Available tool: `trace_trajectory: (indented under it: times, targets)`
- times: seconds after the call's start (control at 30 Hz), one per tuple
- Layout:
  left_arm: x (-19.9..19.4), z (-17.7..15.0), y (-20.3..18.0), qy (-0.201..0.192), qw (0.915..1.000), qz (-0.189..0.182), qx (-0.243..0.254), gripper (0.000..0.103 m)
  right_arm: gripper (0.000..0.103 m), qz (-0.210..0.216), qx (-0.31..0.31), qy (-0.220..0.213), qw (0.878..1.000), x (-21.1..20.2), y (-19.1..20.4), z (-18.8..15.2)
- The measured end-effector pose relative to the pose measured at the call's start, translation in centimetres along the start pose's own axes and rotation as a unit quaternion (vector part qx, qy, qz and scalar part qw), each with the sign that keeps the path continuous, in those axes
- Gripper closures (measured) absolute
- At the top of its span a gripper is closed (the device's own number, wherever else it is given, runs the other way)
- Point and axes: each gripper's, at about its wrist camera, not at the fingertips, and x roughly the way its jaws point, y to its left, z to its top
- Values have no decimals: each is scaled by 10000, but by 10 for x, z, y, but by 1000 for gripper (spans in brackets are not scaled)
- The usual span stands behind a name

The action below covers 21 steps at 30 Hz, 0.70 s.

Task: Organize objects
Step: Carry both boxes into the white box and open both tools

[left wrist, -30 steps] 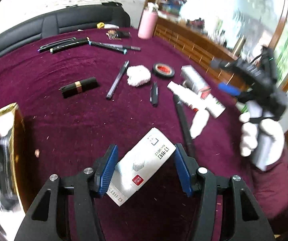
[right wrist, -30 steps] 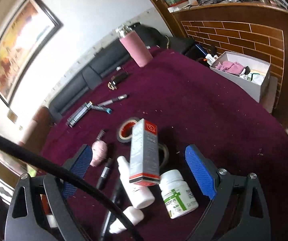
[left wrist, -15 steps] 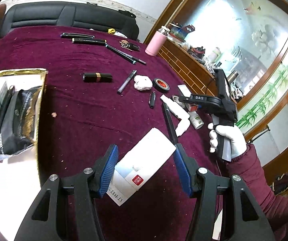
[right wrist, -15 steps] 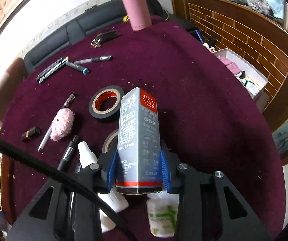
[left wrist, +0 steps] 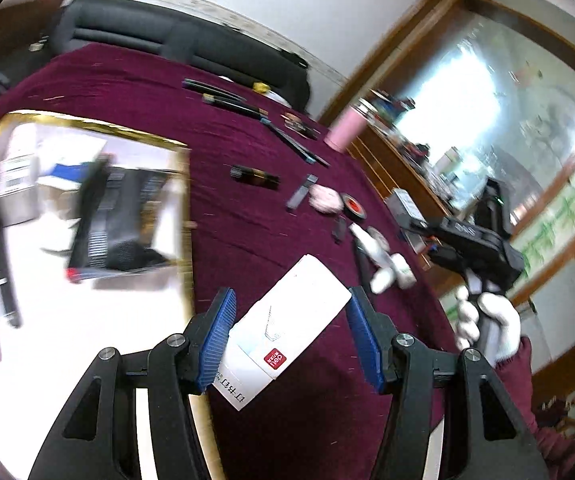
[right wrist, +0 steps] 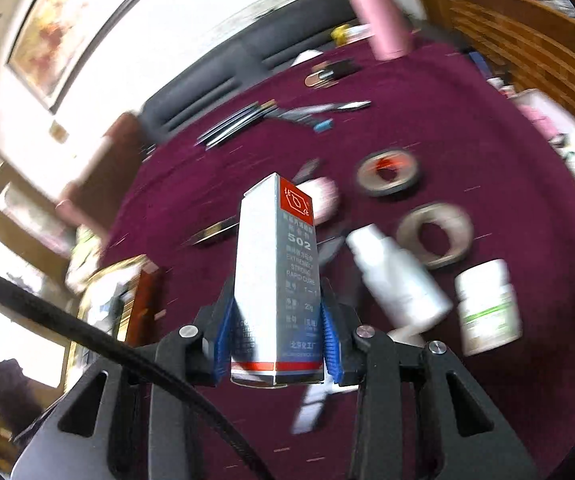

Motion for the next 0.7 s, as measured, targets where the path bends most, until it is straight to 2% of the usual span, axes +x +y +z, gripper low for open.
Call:
trace_trajectory:
  times: [0.13,0.23,0.37,0.53,0.7]
  targets:
    - [-27,2,39,-206,9979,453,-419,52,68,588,-322,443,9968,27,55,-22]
    - [-41,4,69,-269,9939,792,-714,52,68,1129,-535,947,9876,58,104,-41]
    - [-42,12,104,-201,9875,1066,-1142,52,68,1523,-742,1518,9738,97,156,-66]
    - [-26,23,137,8,9814,1112,-1566,52,68,1505,-1084,1929,9635,135,198,-91]
    - [-15,37,147,44,9788,1089,-1733,52,67,1391,-1228,2130,9593,151,213,-108]
